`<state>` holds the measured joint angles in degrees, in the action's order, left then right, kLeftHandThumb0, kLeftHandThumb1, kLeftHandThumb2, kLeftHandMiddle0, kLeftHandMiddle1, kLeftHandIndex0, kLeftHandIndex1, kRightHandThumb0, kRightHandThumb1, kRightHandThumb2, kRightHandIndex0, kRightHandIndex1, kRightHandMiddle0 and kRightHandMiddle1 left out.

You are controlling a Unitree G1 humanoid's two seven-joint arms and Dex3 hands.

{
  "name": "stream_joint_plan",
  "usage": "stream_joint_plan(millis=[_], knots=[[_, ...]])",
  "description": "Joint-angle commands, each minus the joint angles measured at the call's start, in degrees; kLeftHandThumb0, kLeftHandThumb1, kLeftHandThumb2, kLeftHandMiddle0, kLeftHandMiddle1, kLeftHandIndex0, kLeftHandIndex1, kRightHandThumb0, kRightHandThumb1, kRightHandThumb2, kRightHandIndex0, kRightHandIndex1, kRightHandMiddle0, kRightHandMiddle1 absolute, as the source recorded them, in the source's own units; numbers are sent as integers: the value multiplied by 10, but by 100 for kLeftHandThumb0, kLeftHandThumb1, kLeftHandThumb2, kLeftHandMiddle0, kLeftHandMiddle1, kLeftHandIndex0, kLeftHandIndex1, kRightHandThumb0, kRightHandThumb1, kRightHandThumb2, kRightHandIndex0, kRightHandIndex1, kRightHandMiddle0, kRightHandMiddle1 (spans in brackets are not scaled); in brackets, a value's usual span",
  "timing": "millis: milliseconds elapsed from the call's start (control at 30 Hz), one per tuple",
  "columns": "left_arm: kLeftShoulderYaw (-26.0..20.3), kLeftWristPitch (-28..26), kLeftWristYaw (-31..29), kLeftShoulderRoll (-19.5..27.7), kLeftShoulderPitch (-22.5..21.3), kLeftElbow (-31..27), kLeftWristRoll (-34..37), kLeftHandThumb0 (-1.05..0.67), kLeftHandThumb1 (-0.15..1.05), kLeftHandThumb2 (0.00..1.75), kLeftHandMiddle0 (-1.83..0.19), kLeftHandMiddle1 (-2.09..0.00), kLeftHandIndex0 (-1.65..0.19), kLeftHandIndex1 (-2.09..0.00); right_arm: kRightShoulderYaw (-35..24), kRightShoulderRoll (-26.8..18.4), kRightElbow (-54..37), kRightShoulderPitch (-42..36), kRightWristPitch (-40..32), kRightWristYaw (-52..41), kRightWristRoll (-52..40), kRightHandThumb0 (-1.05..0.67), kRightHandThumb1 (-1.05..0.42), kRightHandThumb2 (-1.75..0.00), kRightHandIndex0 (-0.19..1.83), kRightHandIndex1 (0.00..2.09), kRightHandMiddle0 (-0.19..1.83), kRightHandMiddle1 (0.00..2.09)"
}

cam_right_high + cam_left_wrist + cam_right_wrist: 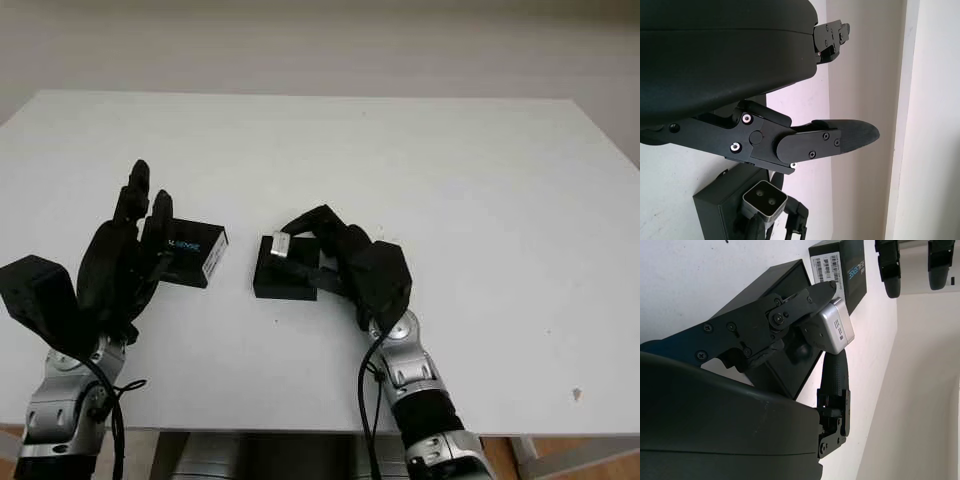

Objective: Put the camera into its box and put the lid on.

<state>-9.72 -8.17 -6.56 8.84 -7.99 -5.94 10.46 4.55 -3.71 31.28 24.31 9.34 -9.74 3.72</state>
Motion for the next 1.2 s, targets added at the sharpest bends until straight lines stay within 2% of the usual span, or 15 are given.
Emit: stream_joint_plan(millis=[0,333,800,900,933,1033,1167], knots=[[0,3,-1,2,1,-9,0,-65,105,51,15,-5,19,-5,11,-10,-7,-7,3,-2,15,-43,-95,-5,16,5,27,178],[4,-1,4,2,0,-14,-6,-68,105,48,14,-5,18,-6,44,-38,12,-1,43,41,98,-39,-93,-5,18,6,30,173],[4,0,0,-2,5,-16,-1,-66,105,50,14,-5,18,-5,60,-40,-4,-4,37,71,131,-41,-95,-6,18,6,28,160],[4,0,1,-1,6,-17,-4,-65,105,51,14,-5,18,-5,74,-50,-12,-3,28,65,150,-46,-94,-5,13,4,14,137],[4,-2,3,-2,6,-18,-5,-66,105,51,14,-5,17,-6,79,-54,-14,-2,27,64,157,-48,-93,-5,10,3,10,119],[4,-4,7,-4,7,-20,-5,-65,105,50,13,-6,17,-6,93,-67,-20,-2,33,74,187,-52,-93,-5,3,4,14,69],[4,-2,4,-4,8,-19,0,-64,105,50,14,-5,17,-5,109,-84,-31,-2,43,89,221,-55,-95,-6,-6,2,13,43]])
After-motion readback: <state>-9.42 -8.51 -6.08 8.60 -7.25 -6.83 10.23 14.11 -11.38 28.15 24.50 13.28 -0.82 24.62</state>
